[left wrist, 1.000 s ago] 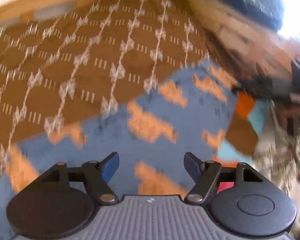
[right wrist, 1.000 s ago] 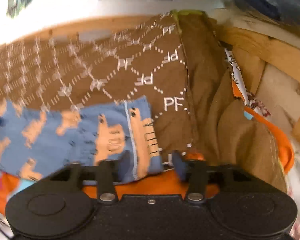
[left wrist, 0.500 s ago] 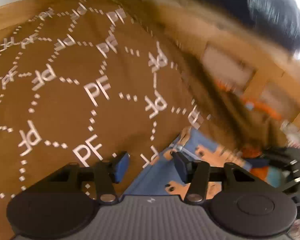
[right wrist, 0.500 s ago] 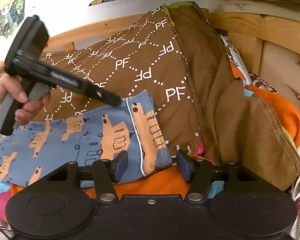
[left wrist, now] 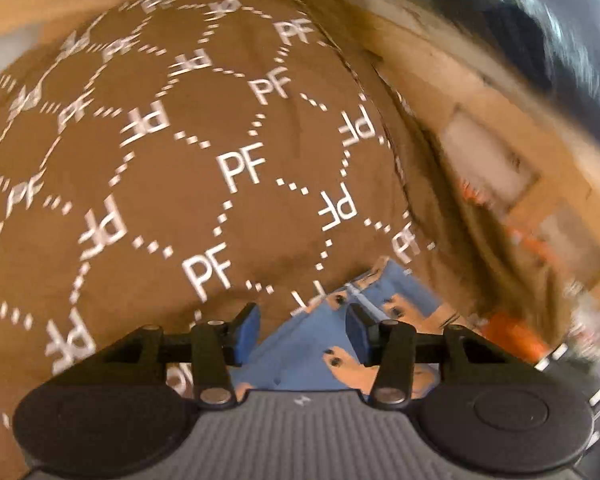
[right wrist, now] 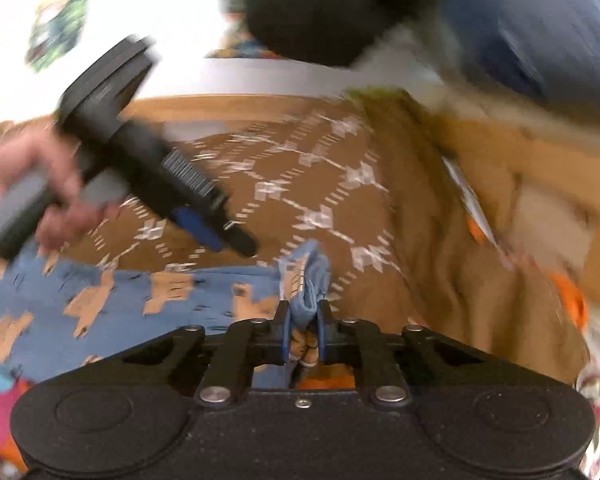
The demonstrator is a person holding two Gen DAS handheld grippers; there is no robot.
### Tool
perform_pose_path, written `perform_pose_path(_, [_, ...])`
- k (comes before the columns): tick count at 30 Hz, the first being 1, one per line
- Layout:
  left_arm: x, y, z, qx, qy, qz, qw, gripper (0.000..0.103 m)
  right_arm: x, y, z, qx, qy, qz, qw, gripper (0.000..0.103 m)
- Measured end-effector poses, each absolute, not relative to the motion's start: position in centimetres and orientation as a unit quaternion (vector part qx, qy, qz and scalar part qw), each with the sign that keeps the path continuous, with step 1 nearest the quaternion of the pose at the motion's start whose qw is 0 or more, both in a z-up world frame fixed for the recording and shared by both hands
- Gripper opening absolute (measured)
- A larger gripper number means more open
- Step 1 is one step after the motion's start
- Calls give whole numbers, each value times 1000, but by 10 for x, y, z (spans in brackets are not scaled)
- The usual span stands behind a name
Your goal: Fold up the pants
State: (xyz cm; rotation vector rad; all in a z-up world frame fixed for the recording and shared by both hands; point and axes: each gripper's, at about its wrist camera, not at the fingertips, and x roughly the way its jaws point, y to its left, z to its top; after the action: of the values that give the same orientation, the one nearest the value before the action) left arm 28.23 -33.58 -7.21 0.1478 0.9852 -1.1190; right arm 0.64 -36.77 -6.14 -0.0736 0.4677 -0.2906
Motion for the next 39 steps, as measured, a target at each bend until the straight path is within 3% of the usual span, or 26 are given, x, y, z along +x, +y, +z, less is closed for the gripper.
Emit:
perform_pose_path(3, [288,-322,-60,20,485,-521,703,57,9,-335,-63,-131,229,-114,958,12])
perform_pose_path(5, [288,-316,-58,-3,503,-521,690,79,12,-316,-66,-190,230,-96,950,11])
perform_pose_path(6, [286,-312,-58,-16,512,-517,685,81,14,-308,-68,-213,231,-87,945,11])
perform_pose_path(12, [285,-311,-88,-26,551,-491,674,80,17,-282,-81,-244,245,-47,937,11])
perform_pose_path(15, [290,-306,-112,-66,576,-466,668,64,15,-280,-86,-239,254,-42,936,11])
perform_pose_path(17, [292,-300,-122,-96,578,-455,671,35,13,-281,-89,-233,261,-40,936,12])
perform_pose_path(19, [294,-295,-126,-122,578,-454,667,23,12,-281,-92,-231,266,-45,935,17])
perform_pose_path(22, [294,-290,-128,-146,575,-454,665,14,12,-284,-93,-219,275,-50,935,25])
perform_pose_path(27, [291,-287,-122,-149,581,-445,665,11,15,-286,-93,-209,289,-45,933,13])
perform_pose_path(39, [295,-193,-81,-86,561,-446,692,11,27,-242,-48,-149,285,99,942,12])
